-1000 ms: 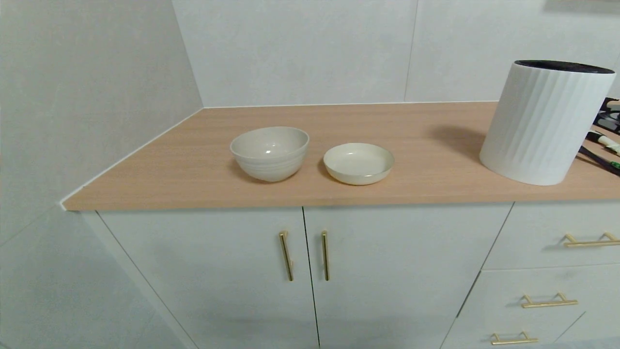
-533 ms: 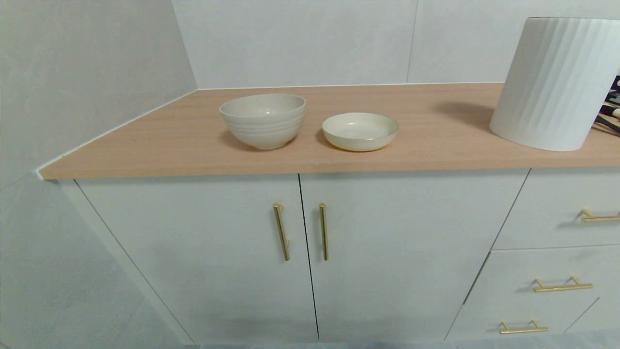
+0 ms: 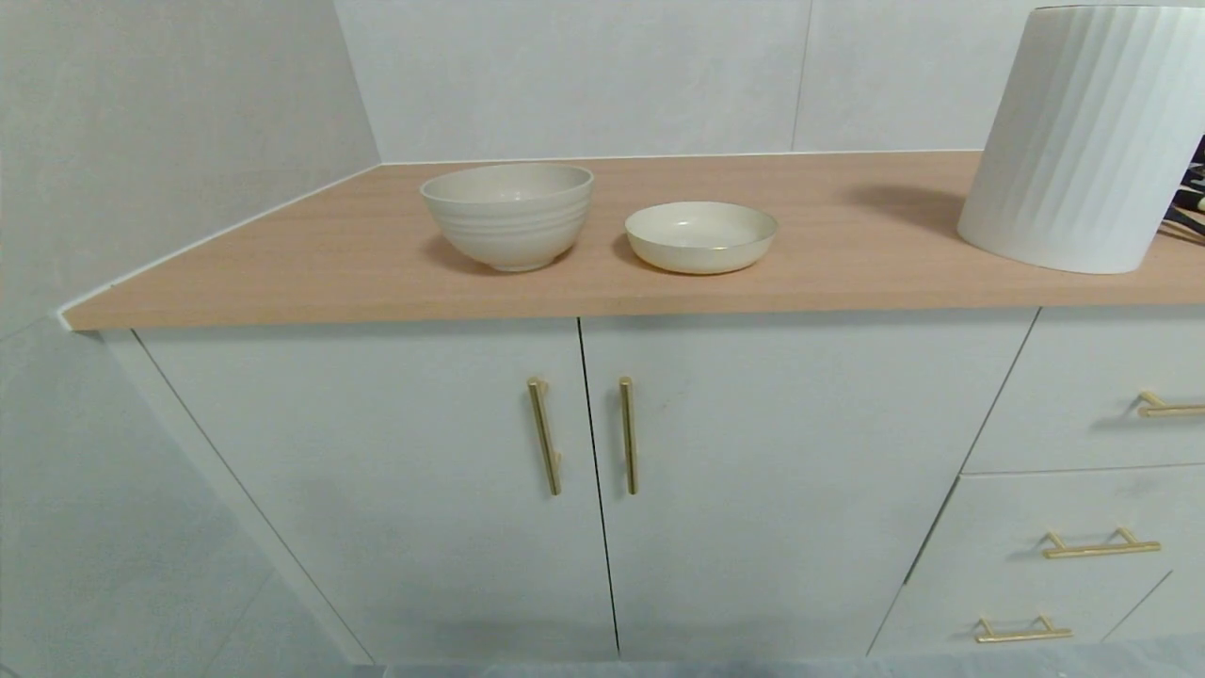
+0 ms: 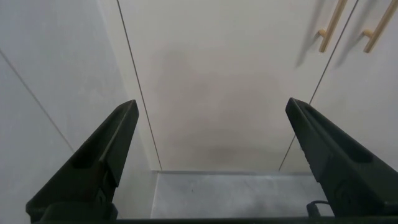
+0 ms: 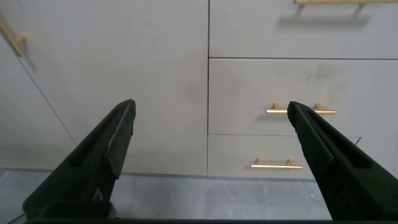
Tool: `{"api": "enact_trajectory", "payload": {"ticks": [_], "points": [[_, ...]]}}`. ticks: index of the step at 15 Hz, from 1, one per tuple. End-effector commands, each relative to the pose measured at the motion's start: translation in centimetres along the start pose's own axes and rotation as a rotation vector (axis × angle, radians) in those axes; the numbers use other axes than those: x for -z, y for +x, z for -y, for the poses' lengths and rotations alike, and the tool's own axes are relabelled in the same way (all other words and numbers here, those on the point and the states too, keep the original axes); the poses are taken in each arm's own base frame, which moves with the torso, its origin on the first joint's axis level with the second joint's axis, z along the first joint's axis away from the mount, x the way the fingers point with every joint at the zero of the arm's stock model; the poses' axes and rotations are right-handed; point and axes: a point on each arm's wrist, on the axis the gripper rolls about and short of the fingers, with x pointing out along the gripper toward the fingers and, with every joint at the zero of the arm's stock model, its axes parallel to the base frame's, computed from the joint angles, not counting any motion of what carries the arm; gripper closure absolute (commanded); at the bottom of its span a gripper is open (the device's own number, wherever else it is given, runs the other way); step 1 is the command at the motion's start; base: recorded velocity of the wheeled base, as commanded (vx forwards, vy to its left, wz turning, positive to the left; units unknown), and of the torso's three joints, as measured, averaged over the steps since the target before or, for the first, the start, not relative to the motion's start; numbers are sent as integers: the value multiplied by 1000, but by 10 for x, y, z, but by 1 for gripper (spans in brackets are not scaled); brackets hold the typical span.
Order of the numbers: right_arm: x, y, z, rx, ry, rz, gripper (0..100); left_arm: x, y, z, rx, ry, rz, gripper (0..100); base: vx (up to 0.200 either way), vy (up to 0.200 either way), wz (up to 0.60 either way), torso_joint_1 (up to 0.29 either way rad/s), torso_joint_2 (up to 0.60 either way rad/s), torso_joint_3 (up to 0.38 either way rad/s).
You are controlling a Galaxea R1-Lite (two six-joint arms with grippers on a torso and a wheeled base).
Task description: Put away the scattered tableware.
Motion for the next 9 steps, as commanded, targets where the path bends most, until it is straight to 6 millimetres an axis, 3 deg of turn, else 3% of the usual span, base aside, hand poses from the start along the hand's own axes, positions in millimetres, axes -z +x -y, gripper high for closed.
{"api": "enact_trajectory", "payload": {"ticks": [1, 4, 9], "points": [[0, 0, 0, -1, 0, -1, 0, 0, 0, 0, 0, -1, 1, 0, 0, 200, 0, 2, 2, 7], [0, 0, 0, -1, 0, 0, 0, 0, 0, 0, 0, -1, -1, 0, 0, 200, 0, 2, 9, 9], [0, 0, 0, -1, 0, -1, 0, 0, 0, 0, 0, -1, 1, 0, 0, 0, 0, 0, 0, 0]]}}
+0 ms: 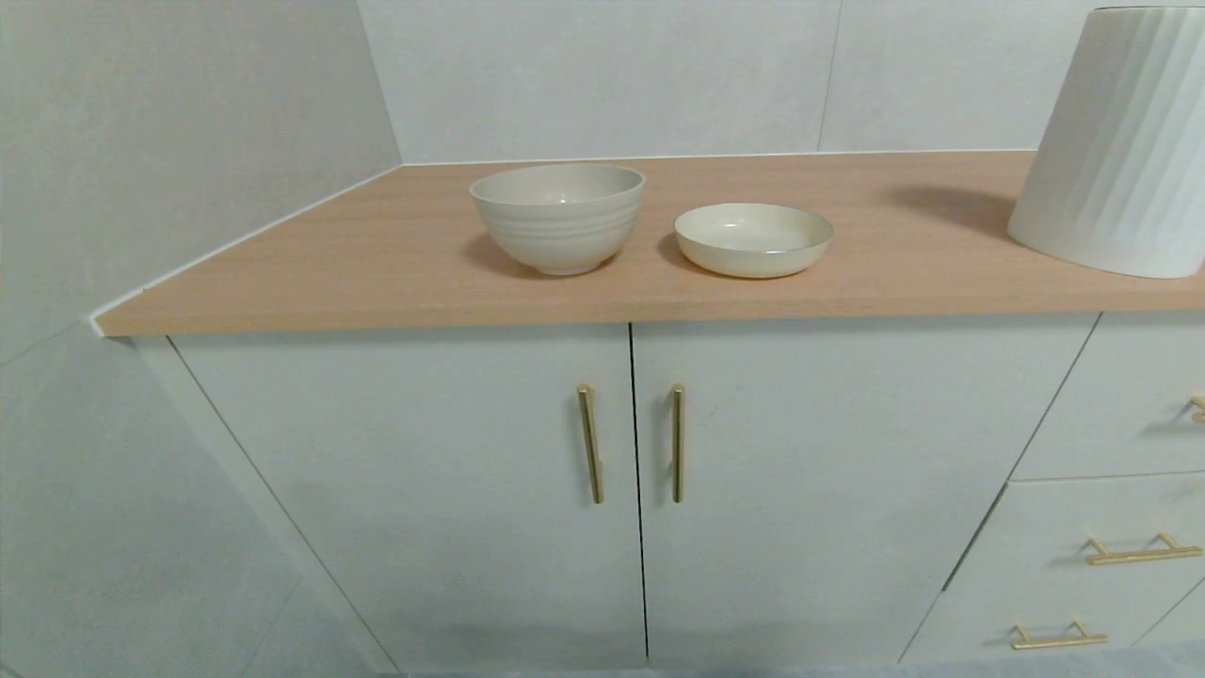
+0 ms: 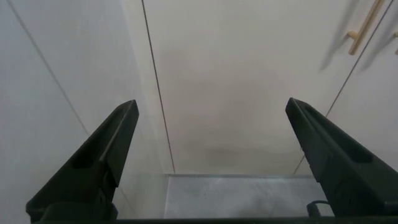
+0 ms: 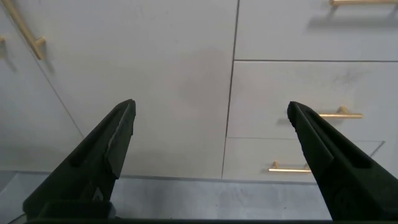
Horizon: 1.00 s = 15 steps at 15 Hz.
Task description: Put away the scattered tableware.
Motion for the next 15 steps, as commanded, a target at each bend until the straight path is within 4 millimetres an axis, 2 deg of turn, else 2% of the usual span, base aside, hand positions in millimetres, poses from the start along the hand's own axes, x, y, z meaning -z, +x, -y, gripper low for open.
{"api": "enact_trajectory", "payload": {"ticks": [1, 9, 10, 11, 13, 15], "points": [[0, 0, 0, 0, 0, -1, 0, 0, 0, 0, 1, -1, -1, 0, 0, 0, 0, 0, 0, 0], [-2, 0, 0, -8, 1, 8, 0, 0, 0, 0, 1, 1, -1, 0, 0, 0, 0, 0, 0, 0], [-30, -8, -1, -36, 48, 96, 0, 0, 0, 0, 1, 1, -1, 0, 0, 0, 0, 0, 0, 0], [-48, -11, -1, -78, 106, 102, 0, 0, 0, 0, 1, 1, -1, 0, 0, 0, 0, 0, 0, 0], [-63, 0, -1, -179, 111, 12, 0, 0, 0, 0, 1, 1, -1, 0, 0, 0, 0, 0, 0, 0], [-72, 22, -3, -334, 119, -136, 0, 0, 0, 0, 1, 1, -1, 0, 0, 0, 0, 0, 0, 0]]}}
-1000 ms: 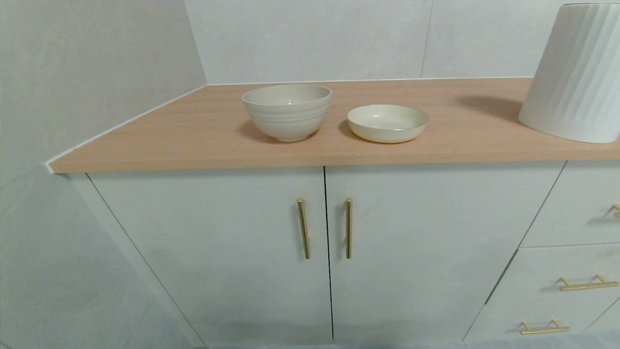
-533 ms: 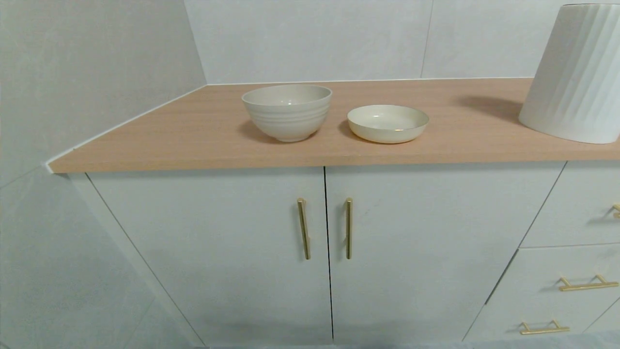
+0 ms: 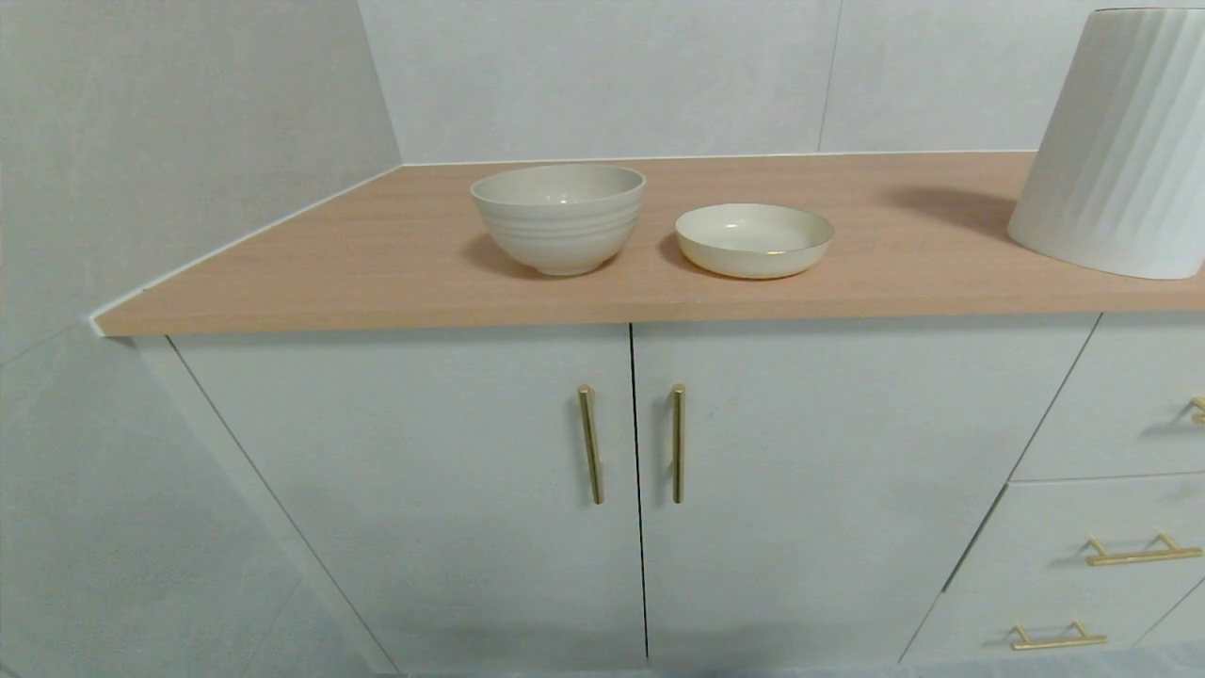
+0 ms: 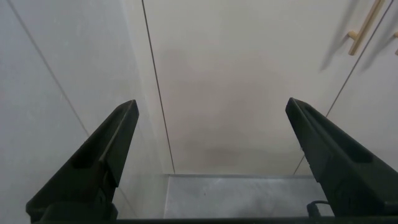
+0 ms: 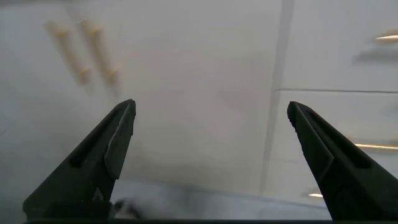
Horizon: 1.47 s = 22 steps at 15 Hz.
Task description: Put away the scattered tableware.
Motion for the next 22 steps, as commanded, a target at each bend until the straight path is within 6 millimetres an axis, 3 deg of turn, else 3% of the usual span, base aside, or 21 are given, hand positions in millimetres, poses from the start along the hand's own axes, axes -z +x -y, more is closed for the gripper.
{"api": "enact_trajectory", "payload": {"ticks": [1, 3, 5, 8, 11, 13, 18, 22], "points": [[-21, 35, 1, -204, 42, -223, 0, 0, 0, 0, 0, 0, 0, 0, 0, 0, 0, 0, 0, 0], [-27, 54, -1, -279, 29, -322, 0, 0, 0, 0, 0, 0, 2, 0, 0, 0, 0, 0, 0, 0], [-37, 98, -9, -331, -31, -455, 0, 0, 0, 0, 0, 0, 0, 0, 0, 0, 0, 0, 0, 0], [-42, 145, -18, -371, -57, -478, 0, 0, 0, 0, 0, 1, 0, 0, 0, 0, 0, 0, 0, 0], [-36, 218, -33, -396, -61, -477, 0, 0, 0, 0, 0, 1, 0, 0, 0, 0, 0, 0, 0, 0], [-33, 248, -46, -431, -64, -464, 0, 0, 0, 0, 0, 0, 0, 0, 0, 0, 0, 0, 0, 0], [-36, 287, -93, -559, -78, -476, 0, 0, 0, 0, 0, 0, 0, 0, 0, 0, 0, 0, 0, 0], [-30, 296, -128, -610, 85, -541, 0, 0, 0, 0, 0, 1, 0, 0, 0, 0, 0, 0, 0, 0]]}}
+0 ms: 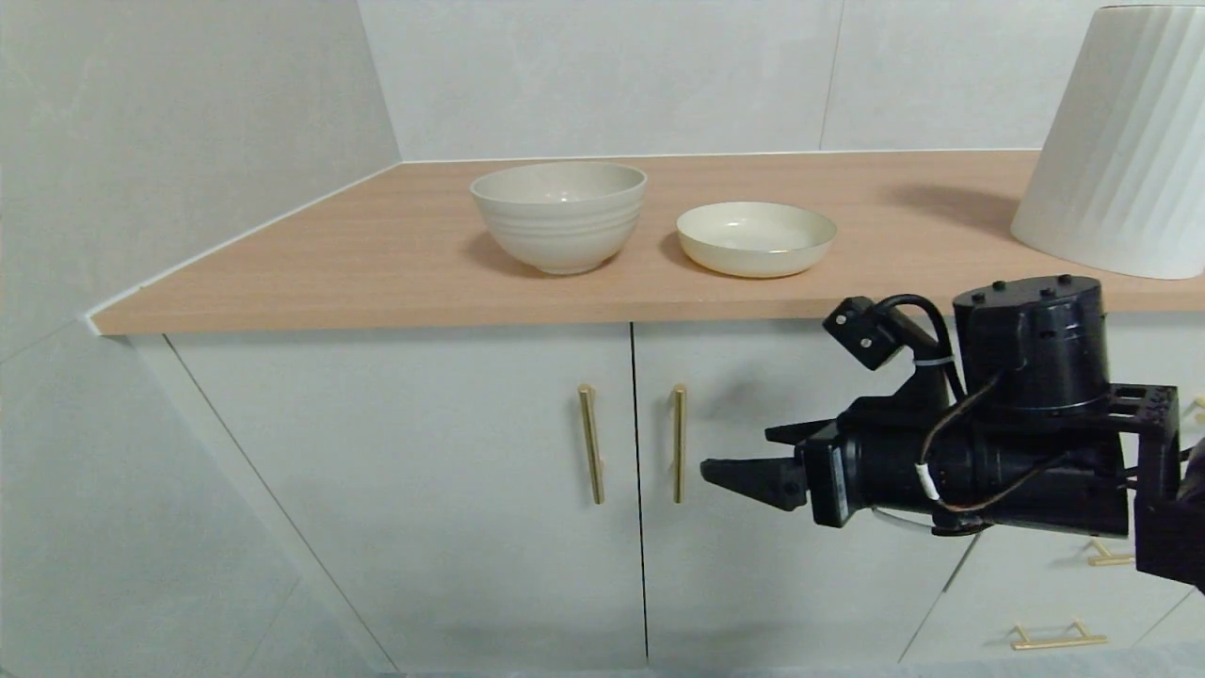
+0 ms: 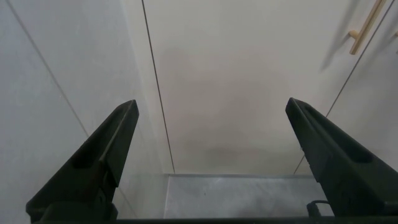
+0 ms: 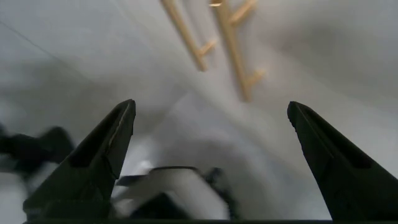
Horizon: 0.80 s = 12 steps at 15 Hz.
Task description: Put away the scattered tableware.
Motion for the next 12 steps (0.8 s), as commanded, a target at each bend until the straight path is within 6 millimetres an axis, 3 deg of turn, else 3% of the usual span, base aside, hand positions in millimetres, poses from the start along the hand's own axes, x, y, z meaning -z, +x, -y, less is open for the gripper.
{"api": "enact_trajectory", "payload": {"ticks": [1, 5, 12], "points": [[10, 23, -5, -28, 18, -48, 0, 0, 0, 0, -1, 0, 0, 0, 0, 0, 0, 0, 0, 0], [19, 51, 1, -36, 17, -6, 0, 0, 0, 0, -1, 0, 0, 0, 0, 0, 0, 0, 0, 0], [22, 73, -1, -33, 69, 88, 0, 0, 0, 0, -1, 0, 0, 0, 0, 0, 0, 0, 0, 0]]}}
